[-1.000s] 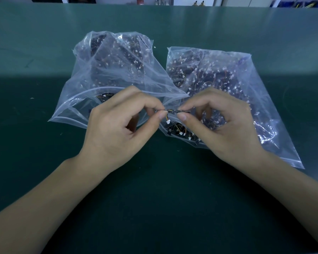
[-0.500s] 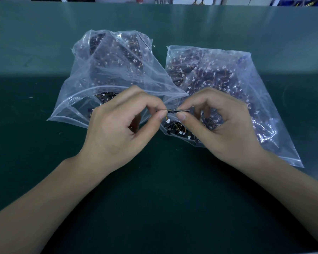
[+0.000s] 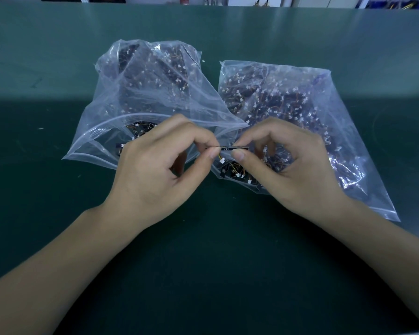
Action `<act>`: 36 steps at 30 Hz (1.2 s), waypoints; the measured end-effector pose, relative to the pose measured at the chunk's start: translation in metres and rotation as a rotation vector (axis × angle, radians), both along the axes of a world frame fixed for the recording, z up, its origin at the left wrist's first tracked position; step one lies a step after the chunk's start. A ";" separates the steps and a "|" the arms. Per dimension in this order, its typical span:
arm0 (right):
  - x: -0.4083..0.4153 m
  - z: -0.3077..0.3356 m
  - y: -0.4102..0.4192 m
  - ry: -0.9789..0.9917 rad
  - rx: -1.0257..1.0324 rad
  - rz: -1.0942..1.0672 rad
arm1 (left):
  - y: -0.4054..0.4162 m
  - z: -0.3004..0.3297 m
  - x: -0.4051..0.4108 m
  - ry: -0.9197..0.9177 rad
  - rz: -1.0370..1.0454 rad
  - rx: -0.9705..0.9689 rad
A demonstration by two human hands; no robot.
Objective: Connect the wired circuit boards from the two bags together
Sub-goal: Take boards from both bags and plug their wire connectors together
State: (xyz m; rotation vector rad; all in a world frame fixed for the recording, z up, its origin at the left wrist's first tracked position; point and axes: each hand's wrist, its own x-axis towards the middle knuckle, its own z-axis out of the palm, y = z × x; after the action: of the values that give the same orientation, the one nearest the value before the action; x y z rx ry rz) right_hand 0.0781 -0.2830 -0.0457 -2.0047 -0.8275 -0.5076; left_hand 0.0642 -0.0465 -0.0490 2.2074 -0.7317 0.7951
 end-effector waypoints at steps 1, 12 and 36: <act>0.000 0.000 0.000 0.000 0.002 -0.001 | 0.000 0.000 0.000 -0.003 -0.001 -0.001; 0.001 -0.002 0.000 -0.018 -0.009 0.007 | 0.002 -0.002 0.003 0.009 0.016 -0.025; 0.006 -0.004 -0.005 -0.051 -0.128 -0.040 | 0.004 0.003 0.003 0.053 -0.016 0.018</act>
State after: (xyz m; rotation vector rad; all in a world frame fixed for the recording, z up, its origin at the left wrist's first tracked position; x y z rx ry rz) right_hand 0.0837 -0.2878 -0.0495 -2.1372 -0.8718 -0.5422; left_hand 0.0676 -0.0425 -0.0464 2.2274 -0.7327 0.7217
